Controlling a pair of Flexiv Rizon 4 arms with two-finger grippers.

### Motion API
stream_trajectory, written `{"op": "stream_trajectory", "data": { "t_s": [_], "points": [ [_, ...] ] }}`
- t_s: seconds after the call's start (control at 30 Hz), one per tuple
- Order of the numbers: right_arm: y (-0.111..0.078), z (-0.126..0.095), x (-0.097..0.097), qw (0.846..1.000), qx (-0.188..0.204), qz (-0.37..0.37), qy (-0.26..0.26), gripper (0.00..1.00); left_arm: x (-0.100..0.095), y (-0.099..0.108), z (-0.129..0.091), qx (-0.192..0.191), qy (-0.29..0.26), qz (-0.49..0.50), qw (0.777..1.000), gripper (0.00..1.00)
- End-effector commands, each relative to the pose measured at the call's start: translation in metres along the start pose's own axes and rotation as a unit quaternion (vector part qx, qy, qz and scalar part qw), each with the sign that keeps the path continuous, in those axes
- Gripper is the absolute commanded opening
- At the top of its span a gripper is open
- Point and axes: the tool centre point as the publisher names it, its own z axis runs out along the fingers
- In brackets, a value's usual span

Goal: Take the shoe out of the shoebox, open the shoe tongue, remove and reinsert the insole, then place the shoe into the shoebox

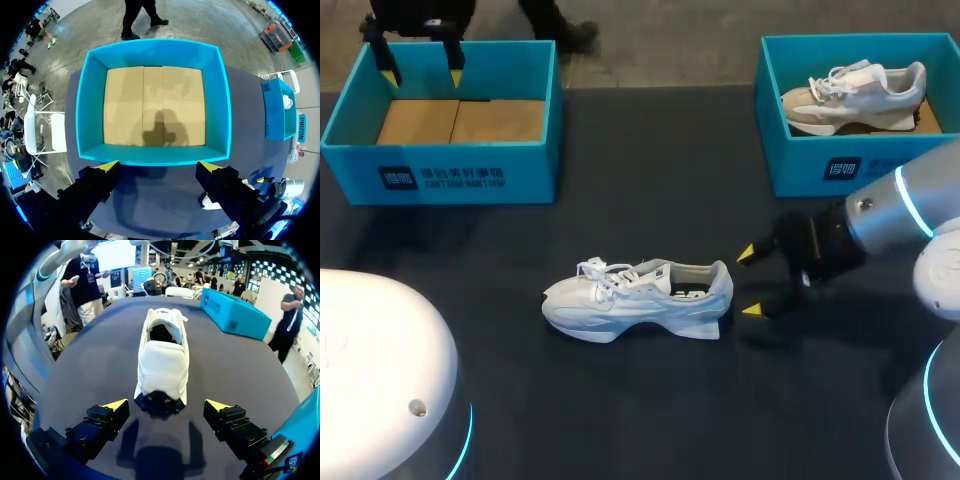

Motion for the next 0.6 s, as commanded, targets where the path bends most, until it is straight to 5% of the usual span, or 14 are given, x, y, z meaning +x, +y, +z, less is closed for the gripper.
{"op": "stream_trajectory", "data": {
  "t_s": [0.03, 0.6],
  "points": [
    [0.007, 0.022, -0.004, 1.0, 0.0, 0.006, 0.004, 1.0, 0.0, 0.0, 0.0, 0.0, 0.0, 0.0, 1.0, 1.0],
    [0.024, 0.052, 0.005, 1.0, -0.02, 0.016, 0.006, 1.0, 0.0, 0.0, 0.0, 0.0, 0.0, 0.0, 1.0, 1.0]
  ]
}}
